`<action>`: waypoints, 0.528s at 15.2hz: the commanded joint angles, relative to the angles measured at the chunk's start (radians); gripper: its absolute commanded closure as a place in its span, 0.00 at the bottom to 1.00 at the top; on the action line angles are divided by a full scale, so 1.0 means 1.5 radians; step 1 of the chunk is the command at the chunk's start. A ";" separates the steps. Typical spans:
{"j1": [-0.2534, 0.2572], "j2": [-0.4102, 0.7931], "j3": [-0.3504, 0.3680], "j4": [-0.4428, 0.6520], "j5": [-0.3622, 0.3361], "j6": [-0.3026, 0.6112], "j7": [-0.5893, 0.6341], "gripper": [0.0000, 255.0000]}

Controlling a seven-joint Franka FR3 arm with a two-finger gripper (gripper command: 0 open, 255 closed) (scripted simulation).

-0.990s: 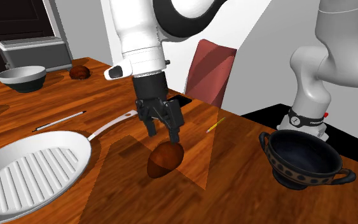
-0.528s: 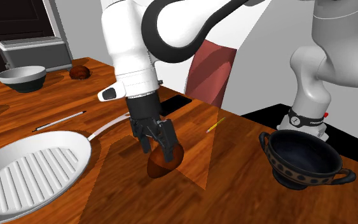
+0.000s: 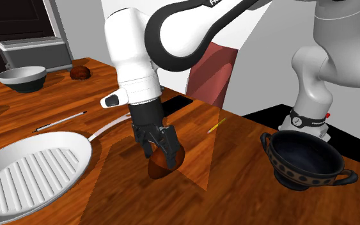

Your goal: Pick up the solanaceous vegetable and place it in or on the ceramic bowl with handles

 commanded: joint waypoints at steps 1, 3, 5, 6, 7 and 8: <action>0.000 0.000 0.000 0.000 0.000 0.000 0.000 0.00; 0.000 0.000 0.000 0.000 0.000 0.000 0.000 1.00; 0.000 0.000 0.000 0.000 0.000 0.000 0.000 1.00; 0.000 0.000 0.000 0.000 0.000 0.000 0.000 1.00; 0.000 0.000 0.000 0.000 0.000 0.000 0.000 1.00; 0.000 0.000 0.000 0.000 0.000 0.000 0.000 1.00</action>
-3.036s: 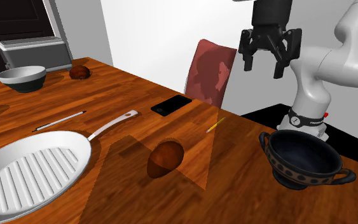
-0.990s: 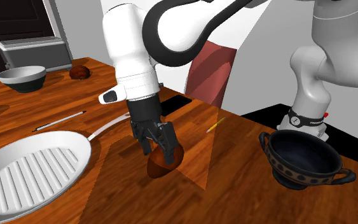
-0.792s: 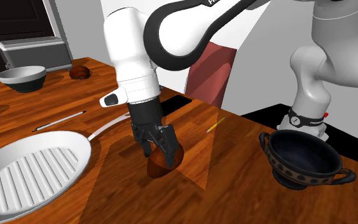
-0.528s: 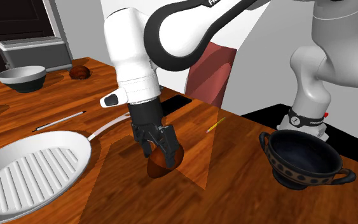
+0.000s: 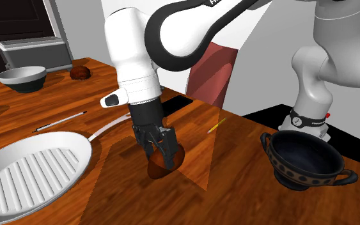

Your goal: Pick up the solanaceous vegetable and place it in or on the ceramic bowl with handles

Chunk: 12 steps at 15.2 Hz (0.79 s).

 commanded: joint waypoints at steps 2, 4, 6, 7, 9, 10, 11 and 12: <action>0.000 0.000 0.000 -0.001 0.000 0.000 0.000 1.00; 0.000 -0.004 -0.001 0.002 -0.002 -0.007 0.003 1.00; 0.000 -0.012 -0.002 0.009 -0.005 -0.020 0.008 1.00; 0.000 -0.015 -0.002 0.012 -0.006 -0.027 0.010 1.00; 0.000 -0.023 -0.003 0.019 -0.009 -0.041 0.015 1.00; 0.000 -0.026 -0.004 0.023 -0.010 -0.047 0.018 1.00; 0.000 -0.029 -0.004 0.027 -0.012 -0.054 0.020 1.00; 0.000 -0.032 -0.005 0.031 -0.013 -0.061 0.023 1.00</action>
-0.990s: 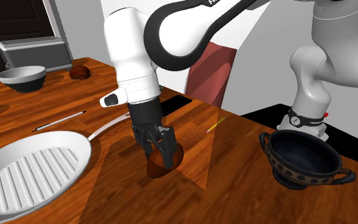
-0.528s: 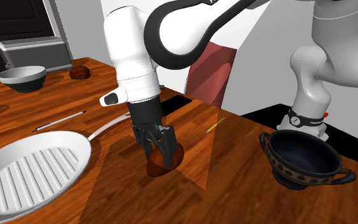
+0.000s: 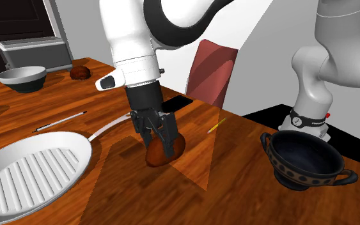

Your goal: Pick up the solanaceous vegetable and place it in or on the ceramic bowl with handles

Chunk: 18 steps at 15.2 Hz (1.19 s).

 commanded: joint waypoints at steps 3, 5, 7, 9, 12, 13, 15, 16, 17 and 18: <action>-0.001 -0.013 -0.002 0.018 -0.005 -0.030 0.010 1.00; -0.001 -0.018 -0.003 0.028 -0.008 -0.044 0.015 1.00; -0.002 -0.023 -0.003 0.039 -0.010 -0.059 0.020 1.00; -0.002 -0.027 -0.004 0.050 -0.012 -0.074 0.024 1.00; -0.003 -0.033 -0.005 0.068 -0.014 -0.096 0.032 1.00; -0.003 -0.034 -0.005 0.075 -0.015 -0.104 0.034 1.00; -0.004 -0.037 -0.005 0.089 -0.017 -0.120 0.039 1.00; -0.005 -0.038 -0.005 0.096 -0.017 -0.128 0.042 1.00; -0.005 -0.039 -0.006 0.103 -0.018 -0.136 0.044 1.00; -0.005 -0.040 -0.006 0.111 -0.018 -0.144 0.047 1.00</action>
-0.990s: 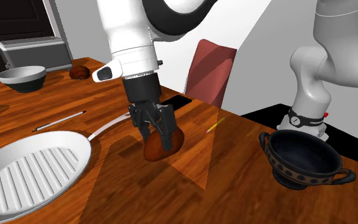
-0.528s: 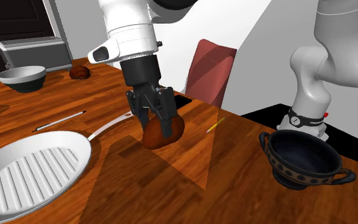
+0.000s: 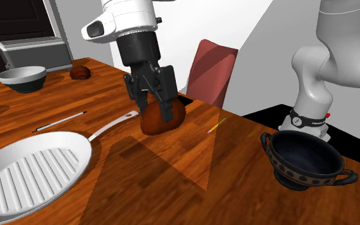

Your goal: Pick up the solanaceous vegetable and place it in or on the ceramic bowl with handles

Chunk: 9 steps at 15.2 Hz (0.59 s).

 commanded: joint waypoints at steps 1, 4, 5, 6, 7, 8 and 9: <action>0.000 -0.002 0.000 0.015 -0.001 -0.016 0.006 1.00; -0.002 -0.003 0.000 0.040 -0.002 -0.041 0.013 1.00; -0.003 -0.003 0.000 0.049 -0.003 -0.049 0.016 1.00; -0.003 -0.003 -0.001 0.053 -0.003 -0.054 0.017 1.00; 0.005 -0.033 0.001 0.009 -0.006 -0.038 0.020 1.00; 0.013 -0.062 0.002 -0.032 -0.008 -0.023 0.024 1.00; 0.020 -0.090 0.004 -0.071 -0.011 -0.010 0.028 1.00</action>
